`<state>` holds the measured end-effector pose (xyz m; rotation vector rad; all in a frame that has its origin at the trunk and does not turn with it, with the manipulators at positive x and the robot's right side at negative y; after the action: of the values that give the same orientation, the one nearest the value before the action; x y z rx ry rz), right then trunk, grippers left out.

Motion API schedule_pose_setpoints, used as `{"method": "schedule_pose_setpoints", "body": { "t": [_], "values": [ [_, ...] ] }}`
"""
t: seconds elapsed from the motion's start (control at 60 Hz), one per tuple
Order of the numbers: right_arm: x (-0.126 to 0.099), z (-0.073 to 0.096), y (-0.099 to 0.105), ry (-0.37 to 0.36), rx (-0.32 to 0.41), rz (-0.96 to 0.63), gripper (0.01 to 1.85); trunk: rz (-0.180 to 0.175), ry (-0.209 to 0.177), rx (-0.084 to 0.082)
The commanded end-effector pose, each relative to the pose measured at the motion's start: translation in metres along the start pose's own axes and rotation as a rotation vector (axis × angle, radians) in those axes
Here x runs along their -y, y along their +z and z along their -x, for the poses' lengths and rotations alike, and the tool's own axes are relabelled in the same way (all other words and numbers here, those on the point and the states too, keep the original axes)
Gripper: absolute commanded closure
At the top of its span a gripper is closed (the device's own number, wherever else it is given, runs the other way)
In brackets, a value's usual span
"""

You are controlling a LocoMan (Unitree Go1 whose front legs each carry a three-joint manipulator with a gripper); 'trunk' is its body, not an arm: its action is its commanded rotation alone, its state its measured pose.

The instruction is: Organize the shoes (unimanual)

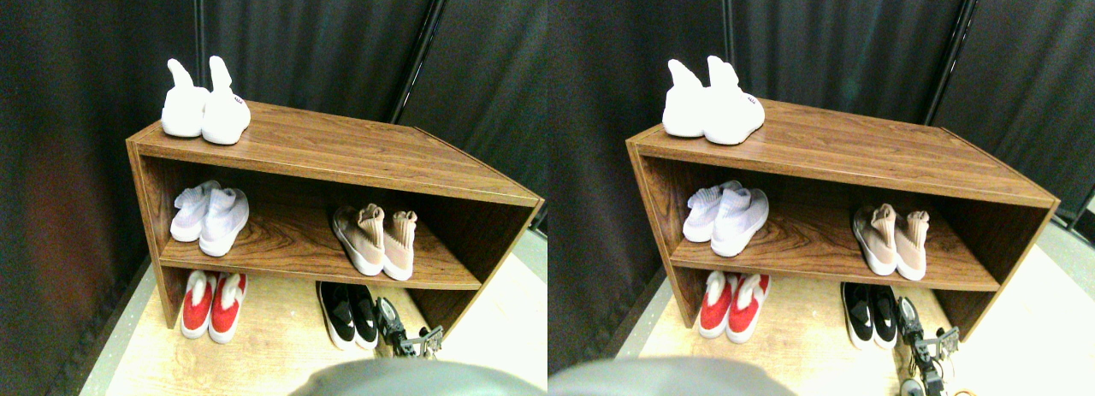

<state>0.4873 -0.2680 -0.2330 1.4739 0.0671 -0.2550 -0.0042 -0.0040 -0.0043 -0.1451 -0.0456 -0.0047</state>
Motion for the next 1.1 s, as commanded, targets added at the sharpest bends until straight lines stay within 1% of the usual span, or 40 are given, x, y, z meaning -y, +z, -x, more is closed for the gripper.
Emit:
{"method": "schedule_pose_setpoints", "body": {
  "t": [0.017,0.1,0.133,0.15,0.467,0.517,0.567,0.583,0.65,0.667,0.683,0.733,0.767,0.8,0.817,0.85,0.883,0.917,0.933,0.95,1.05,1.1],
  "values": [
    [-0.009,-0.002,0.000,0.050,-0.013,0.009,1.80,0.014,0.013,-0.014],
    [-0.009,-0.002,0.001,0.051,0.001,0.014,1.80,0.012,0.011,-0.014],
    [-0.009,-0.002,0.003,0.056,0.018,0.044,1.80,0.012,0.011,-0.014],
    [-0.009,-0.002,0.004,0.052,0.020,0.032,1.80,0.009,0.005,-0.013],
    [-0.011,0.000,0.006,0.047,0.038,0.042,1.80,0.007,-0.003,-0.013],
    [-0.011,-0.001,0.008,0.048,0.029,0.029,1.80,0.006,-0.004,-0.014],
    [-0.012,-0.001,0.009,0.050,0.037,0.017,1.80,0.007,-0.005,-0.013],
    [-0.013,0.000,0.009,0.051,0.040,0.011,1.80,0.005,-0.007,-0.009],
    [-0.018,0.003,0.012,0.074,0.029,0.032,1.80,0.005,-0.007,-0.009],
    [-0.018,0.003,0.012,0.074,0.029,0.032,1.80,0.003,-0.013,-0.005],
    [-0.018,0.004,0.012,0.078,0.028,0.030,1.80,0.003,-0.013,-0.005],
    [-0.025,0.010,0.015,0.100,0.005,0.033,1.80,0.002,-0.018,-0.002],
    [-0.029,0.014,0.016,0.112,-0.002,0.057,1.80,0.000,-0.023,0.003],
    [-0.029,0.015,0.017,0.117,-0.002,0.057,1.80,-0.001,-0.025,0.004],
    [-0.032,0.020,0.019,0.119,0.018,0.038,1.80,-0.001,-0.028,0.005],
    [-0.034,0.022,0.020,0.120,0.019,0.033,1.80,-0.003,-0.032,0.008],
    [-0.035,0.026,0.021,0.128,0.013,0.035,1.80,-0.004,-0.034,0.008],
    [-0.037,0.033,0.022,0.145,0.009,0.046,1.80,-0.005,-0.037,0.012],
    [-0.037,0.033,0.022,0.145,0.009,0.046,1.80,-0.005,-0.037,0.012],
    [-0.038,0.036,0.022,0.151,0.010,0.052,1.80,-0.007,-0.040,0.015],
    [-0.041,0.052,0.023,0.169,0.007,0.066,1.80,-0.013,-0.047,0.021],
    [-0.041,0.057,0.024,0.178,0.006,0.070,1.80,-0.015,-0.049,0.026]
  ]
}}
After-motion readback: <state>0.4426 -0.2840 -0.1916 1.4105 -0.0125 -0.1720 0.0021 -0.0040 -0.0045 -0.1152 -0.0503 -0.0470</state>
